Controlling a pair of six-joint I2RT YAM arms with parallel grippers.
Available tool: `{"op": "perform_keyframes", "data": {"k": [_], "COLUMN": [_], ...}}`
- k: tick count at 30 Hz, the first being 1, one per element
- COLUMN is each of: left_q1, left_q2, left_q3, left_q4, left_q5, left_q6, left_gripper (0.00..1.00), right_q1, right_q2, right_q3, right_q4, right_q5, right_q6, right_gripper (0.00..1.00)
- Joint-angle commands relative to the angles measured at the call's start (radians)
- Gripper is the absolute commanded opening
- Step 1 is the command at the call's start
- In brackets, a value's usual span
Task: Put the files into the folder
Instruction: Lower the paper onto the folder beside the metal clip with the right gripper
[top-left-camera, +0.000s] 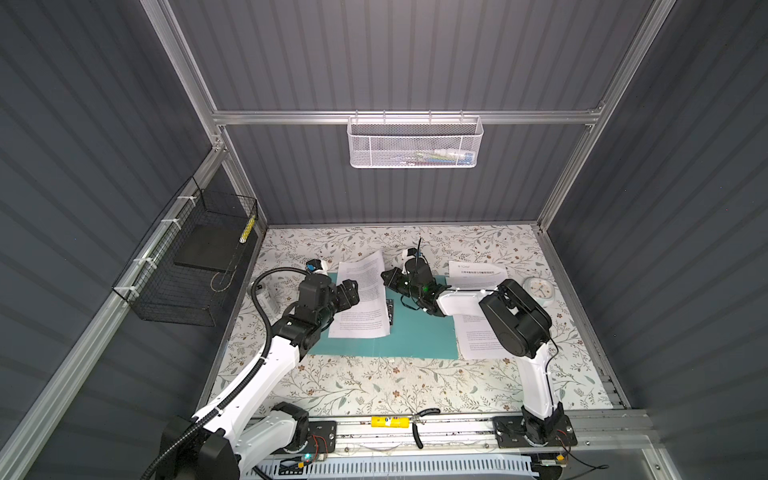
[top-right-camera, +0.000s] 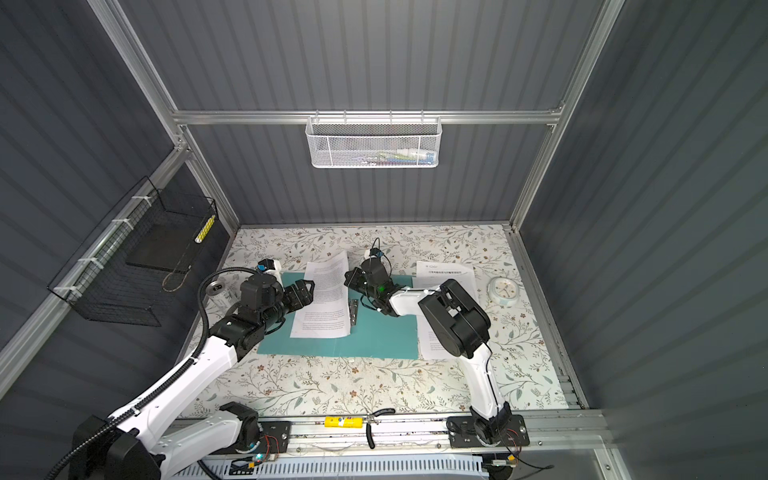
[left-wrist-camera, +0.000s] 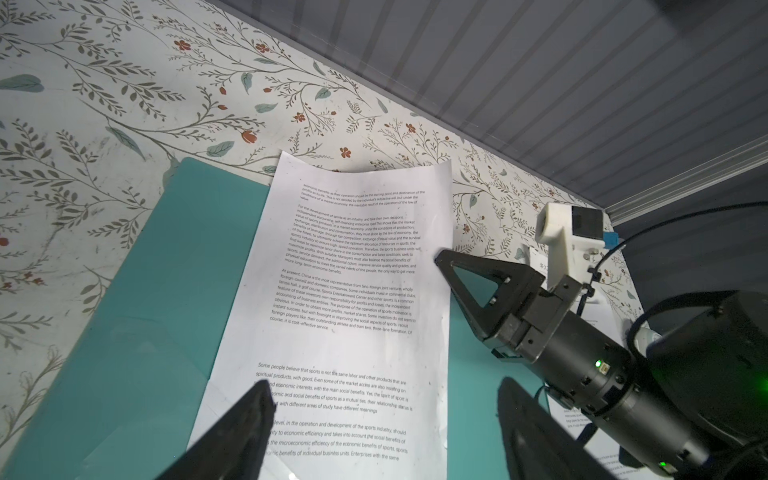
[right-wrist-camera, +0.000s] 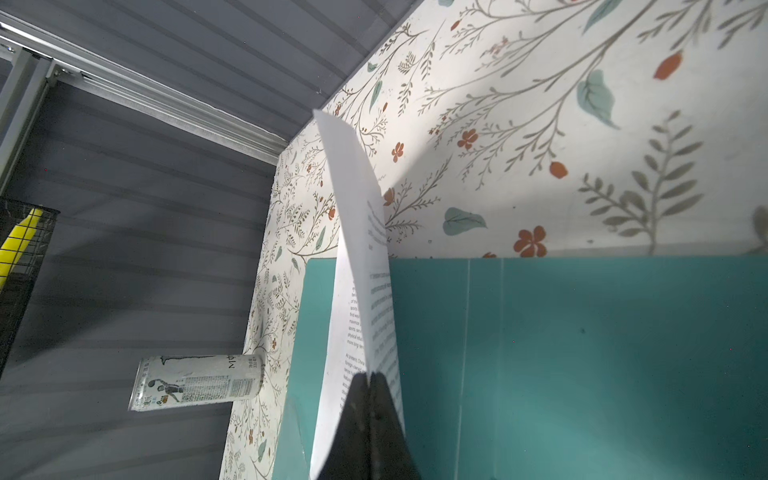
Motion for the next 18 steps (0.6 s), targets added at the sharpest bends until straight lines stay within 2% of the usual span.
{"op": "perform_keyframes", "data": {"k": [1, 9, 18], "left_q1": [0.007, 0.006, 0.006], "left_q2": [0.003, -0.006, -0.008], "left_q3": [-0.008, -0.016, -0.023], "left_q4": [-0.007, -0.018, -0.02], "left_q5": [0.011, 0.0, -0.003], "left_q6": [-0.009, -0.009, -0.015], "left_gripper": [0.85, 0.85, 0.85], "right_q1": [0.011, 0.057, 0.094], "right_q2": [0.028, 0.059, 0.074], "right_q3": [-0.012, 0.006, 0.046], "right_q4": [0.047, 0.054, -0.019], "right_q5": [0.029, 0.059, 0.094], "right_q6": [0.01, 0.02, 0.036], "right_gripper": [0.0, 0.0, 0.0]}}
